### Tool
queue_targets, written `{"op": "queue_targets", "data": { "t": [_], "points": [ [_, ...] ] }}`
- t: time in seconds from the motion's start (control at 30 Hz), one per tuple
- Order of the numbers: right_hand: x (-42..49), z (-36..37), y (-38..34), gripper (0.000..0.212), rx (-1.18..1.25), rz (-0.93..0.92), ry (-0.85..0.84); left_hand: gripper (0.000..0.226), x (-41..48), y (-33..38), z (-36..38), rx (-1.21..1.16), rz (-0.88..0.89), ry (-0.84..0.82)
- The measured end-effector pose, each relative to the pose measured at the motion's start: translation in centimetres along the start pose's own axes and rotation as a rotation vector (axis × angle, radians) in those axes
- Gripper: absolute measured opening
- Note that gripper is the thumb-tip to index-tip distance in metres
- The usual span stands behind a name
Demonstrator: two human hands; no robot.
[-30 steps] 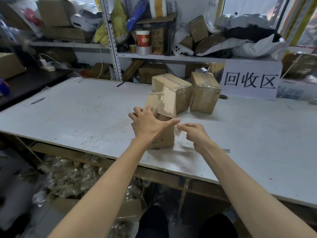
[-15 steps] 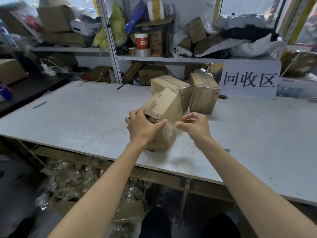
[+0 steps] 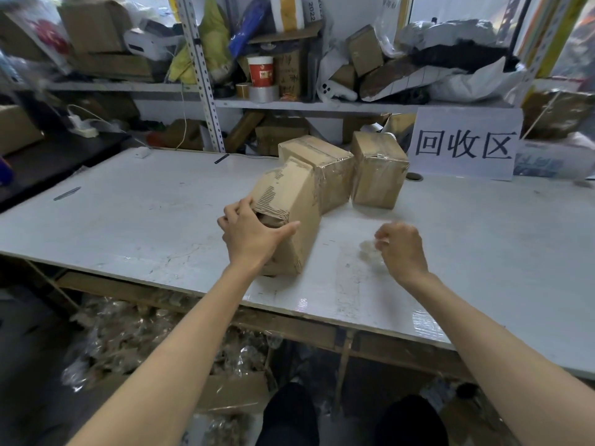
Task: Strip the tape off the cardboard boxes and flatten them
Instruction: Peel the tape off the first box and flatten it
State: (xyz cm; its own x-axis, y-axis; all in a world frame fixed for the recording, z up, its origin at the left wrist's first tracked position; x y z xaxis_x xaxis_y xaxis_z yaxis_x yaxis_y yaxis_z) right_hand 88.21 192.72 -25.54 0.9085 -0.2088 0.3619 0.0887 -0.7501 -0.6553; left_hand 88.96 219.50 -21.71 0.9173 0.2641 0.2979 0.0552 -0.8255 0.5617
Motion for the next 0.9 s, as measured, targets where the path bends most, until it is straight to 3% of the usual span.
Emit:
{"op": "queue_targets", "data": {
  "t": [0.13, 0.27, 0.47, 0.7, 0.9],
  "points": [
    [-0.8, 1.1, 0.1, 0.019, -0.171, -0.075, -0.051, 0.119, -0.2, 0.4, 0.3, -0.048, 0.035, -0.095],
    [0.3, 0.9, -0.3, 0.044, -0.11, -0.038, -0.17, 0.101, 0.3, -0.1, 0.0, -0.176, 0.023, -0.114],
    [1.3, 0.6, -1.4, 0.035, -0.032, 0.092, -0.271, 0.083, 0.6, -0.3, -0.7, -0.23, 0.071, -0.174],
    [0.7, 0.0, -2.6, 0.022, -0.18, -0.005, -0.007, 0.073, 1.0, -0.5, -2.1, -0.071, 0.104, -0.165],
    [-0.3, 0.1, -1.5, 0.028, -0.061, -0.012, -0.209, 0.073, 1.3, 0.0, -2.1, -0.049, 0.094, -0.155]
  ]
}}
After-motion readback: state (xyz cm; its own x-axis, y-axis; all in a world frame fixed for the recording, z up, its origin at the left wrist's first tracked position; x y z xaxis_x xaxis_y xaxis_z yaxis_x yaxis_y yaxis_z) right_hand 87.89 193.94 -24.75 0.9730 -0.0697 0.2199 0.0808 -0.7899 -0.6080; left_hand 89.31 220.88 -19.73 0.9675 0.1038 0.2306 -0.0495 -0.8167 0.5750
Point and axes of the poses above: each hand's wrist, its own x-axis towards the middle knuckle, its own z-axis out of the palm, y = z × x, the point moved 3 cm from there along x, towards the middle knuckle, and after that the axes turned 11 degrees about x, right-handed, at the moved point
